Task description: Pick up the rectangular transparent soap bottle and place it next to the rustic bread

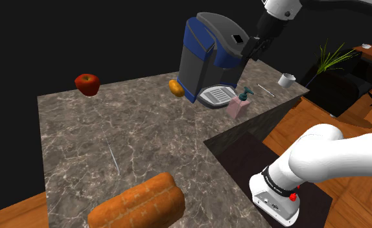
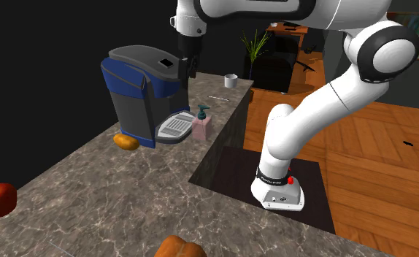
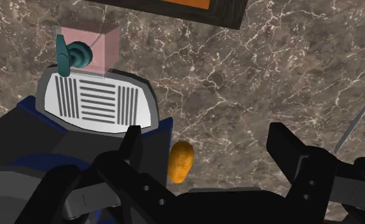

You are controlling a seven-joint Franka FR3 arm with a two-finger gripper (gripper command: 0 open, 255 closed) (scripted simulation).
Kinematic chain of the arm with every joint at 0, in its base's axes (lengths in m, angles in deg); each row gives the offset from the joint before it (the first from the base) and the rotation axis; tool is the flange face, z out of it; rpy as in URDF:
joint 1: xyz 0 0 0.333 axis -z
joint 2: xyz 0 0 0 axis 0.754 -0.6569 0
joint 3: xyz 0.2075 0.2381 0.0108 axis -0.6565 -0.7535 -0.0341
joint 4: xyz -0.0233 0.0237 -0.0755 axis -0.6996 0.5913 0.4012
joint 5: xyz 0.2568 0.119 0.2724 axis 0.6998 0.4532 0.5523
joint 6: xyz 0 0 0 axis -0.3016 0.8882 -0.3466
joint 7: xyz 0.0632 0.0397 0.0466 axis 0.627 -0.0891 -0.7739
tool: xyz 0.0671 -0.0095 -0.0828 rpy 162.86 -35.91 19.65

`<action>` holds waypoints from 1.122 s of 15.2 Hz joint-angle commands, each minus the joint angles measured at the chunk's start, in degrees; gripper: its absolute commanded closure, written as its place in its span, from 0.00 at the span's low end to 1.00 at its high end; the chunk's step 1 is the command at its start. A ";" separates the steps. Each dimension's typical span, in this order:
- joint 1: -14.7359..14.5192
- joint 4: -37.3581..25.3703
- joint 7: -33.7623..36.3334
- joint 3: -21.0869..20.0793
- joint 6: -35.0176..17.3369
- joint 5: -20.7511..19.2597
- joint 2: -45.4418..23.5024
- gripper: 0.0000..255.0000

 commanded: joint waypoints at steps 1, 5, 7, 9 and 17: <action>0.00 0.00 0.00 0.00 0.00 0.00 0.00 0.00; 1.78 3.99 -2.50 3.78 -4.14 -1.44 -1.33 0.00; 2.71 5.70 -3.75 5.69 -6.28 -2.17 -2.35 0.00; 3.66 7.21 -5.02 7.62 -8.47 -2.89 -3.62 0.00; 7.27 11.15 -10.30 15.51 -17.64 -5.26 -11.26 0.00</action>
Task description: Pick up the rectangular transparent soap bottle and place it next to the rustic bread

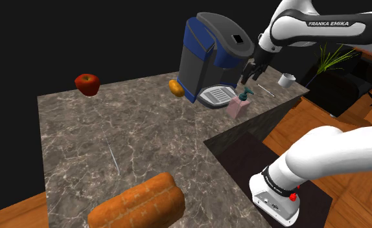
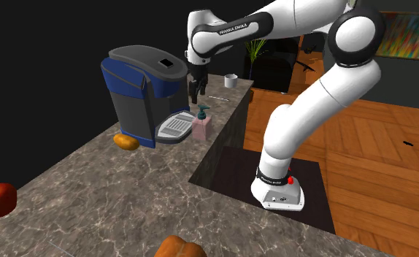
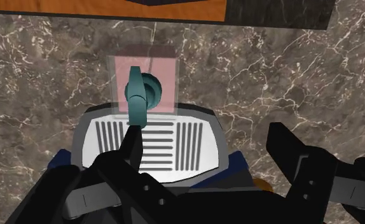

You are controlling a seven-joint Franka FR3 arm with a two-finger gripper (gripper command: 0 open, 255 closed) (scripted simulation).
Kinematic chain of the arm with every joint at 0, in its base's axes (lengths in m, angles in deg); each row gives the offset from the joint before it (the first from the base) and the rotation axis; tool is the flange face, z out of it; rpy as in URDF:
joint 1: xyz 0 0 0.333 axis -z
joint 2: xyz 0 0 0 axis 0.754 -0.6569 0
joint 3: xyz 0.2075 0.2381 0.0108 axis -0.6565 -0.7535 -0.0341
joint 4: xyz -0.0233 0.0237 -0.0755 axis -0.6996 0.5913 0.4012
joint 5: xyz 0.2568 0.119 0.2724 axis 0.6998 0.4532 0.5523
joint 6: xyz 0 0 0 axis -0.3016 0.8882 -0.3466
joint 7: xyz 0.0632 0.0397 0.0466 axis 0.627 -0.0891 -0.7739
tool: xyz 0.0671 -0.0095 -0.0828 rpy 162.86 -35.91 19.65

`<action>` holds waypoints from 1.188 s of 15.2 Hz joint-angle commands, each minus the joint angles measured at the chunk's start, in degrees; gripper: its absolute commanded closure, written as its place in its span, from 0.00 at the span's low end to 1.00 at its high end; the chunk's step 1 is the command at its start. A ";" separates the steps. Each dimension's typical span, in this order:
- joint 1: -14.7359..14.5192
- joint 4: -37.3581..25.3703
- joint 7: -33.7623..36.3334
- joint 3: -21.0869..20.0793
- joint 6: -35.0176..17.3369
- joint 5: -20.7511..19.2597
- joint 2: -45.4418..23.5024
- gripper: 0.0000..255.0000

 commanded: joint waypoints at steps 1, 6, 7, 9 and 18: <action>0.89 0.78 -1.53 2.15 -2.69 -0.50 -2.49 0.00; 2.25 1.77 -4.54 6.28 -8.22 -0.79 -8.32 0.00; 2.23 2.30 -4.58 6.38 -9.08 -0.79 -8.65 0.00; 2.19 3.35 -4.67 6.60 -10.81 -0.75 -9.35 0.00; 2.07 5.09 -4.87 7.00 -13.96 -0.64 -10.78 0.00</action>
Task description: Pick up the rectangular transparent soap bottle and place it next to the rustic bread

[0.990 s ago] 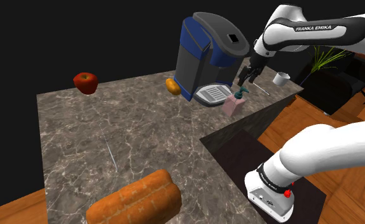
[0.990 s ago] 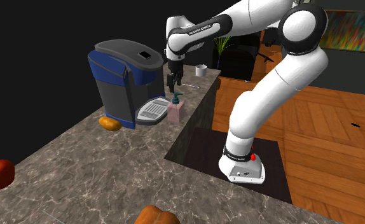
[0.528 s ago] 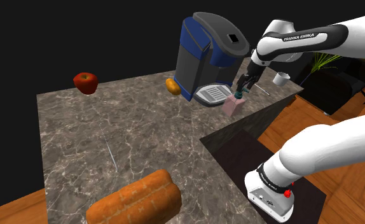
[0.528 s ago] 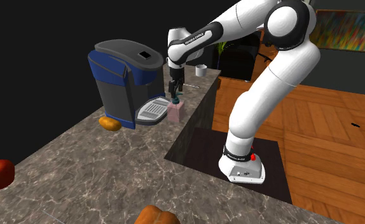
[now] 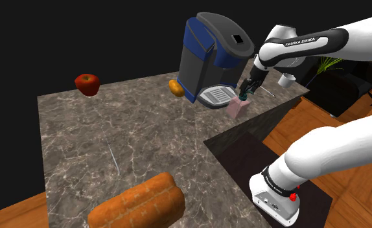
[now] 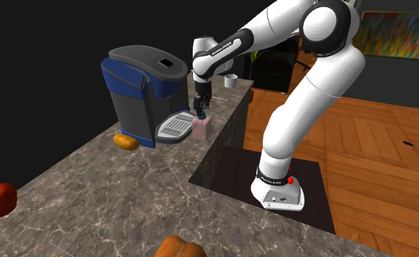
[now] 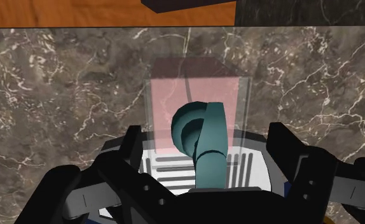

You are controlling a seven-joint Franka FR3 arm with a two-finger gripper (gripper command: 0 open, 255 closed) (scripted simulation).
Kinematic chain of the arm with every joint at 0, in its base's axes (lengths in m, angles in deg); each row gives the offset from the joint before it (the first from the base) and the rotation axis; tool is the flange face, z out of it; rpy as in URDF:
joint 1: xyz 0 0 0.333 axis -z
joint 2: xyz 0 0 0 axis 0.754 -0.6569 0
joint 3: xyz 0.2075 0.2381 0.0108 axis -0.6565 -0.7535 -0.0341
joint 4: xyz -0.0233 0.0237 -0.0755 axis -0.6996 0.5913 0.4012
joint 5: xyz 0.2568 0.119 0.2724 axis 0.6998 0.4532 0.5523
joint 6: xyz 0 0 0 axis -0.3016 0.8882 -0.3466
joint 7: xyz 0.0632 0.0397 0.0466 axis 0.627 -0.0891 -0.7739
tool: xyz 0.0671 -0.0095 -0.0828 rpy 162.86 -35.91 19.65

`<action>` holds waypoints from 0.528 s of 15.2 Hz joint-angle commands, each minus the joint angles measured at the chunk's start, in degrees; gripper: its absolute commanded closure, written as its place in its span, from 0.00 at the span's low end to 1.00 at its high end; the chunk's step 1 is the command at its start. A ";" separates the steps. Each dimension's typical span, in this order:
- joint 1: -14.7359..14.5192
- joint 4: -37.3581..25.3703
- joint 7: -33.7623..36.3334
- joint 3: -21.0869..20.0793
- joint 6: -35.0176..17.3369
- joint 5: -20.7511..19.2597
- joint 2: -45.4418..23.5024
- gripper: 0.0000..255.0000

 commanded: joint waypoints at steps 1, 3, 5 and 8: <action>0.00 0.02 0.00 0.00 -0.02 0.00 0.00 0.00; 0.00 0.01 0.00 0.00 -0.01 0.00 0.00 0.00; 0.00 0.01 0.00 0.00 -0.01 0.00 0.00 1.00; 0.00 0.00 0.00 0.00 0.01 -0.01 0.02 1.00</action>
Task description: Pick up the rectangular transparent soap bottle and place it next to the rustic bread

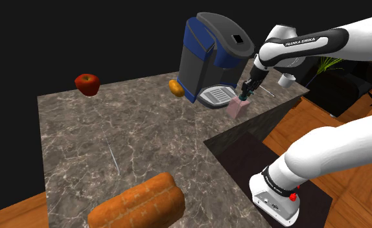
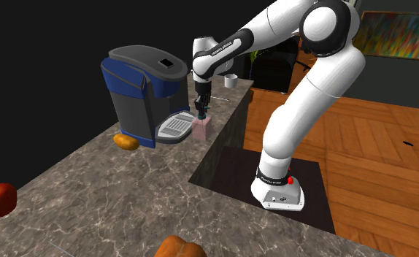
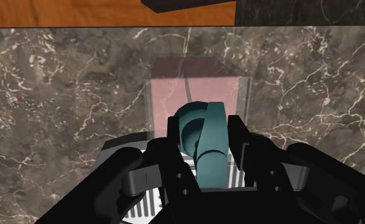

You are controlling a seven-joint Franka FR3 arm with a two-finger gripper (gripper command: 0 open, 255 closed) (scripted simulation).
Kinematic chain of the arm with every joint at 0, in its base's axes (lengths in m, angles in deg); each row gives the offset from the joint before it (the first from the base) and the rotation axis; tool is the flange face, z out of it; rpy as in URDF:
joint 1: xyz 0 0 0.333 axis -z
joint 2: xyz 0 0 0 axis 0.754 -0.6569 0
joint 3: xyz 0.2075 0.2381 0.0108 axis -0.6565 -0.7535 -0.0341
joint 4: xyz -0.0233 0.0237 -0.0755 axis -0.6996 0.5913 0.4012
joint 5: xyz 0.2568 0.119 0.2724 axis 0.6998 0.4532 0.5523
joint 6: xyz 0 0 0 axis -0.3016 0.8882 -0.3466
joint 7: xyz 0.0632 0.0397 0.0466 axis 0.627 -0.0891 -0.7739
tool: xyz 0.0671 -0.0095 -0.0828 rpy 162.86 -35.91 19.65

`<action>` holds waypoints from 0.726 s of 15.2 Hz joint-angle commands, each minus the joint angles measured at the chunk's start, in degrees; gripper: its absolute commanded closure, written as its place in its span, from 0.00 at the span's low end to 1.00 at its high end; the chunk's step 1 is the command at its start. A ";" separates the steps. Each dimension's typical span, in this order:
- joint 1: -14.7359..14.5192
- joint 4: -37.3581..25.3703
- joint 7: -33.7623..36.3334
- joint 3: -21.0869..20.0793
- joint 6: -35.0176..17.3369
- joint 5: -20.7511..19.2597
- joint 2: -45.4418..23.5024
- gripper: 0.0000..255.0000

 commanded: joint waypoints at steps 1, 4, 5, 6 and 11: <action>0.00 0.02 0.00 0.00 0.01 0.00 -0.01 1.00; 0.00 0.01 -0.01 0.01 0.01 0.00 -0.02 1.00; -0.01 0.03 0.00 0.00 -0.02 0.01 -0.03 1.00; 0.02 -0.43 0.09 -0.13 0.87 -0.04 0.41 1.00; 0.11 -2.94 0.45 -0.77 5.23 -0.12 2.29 1.00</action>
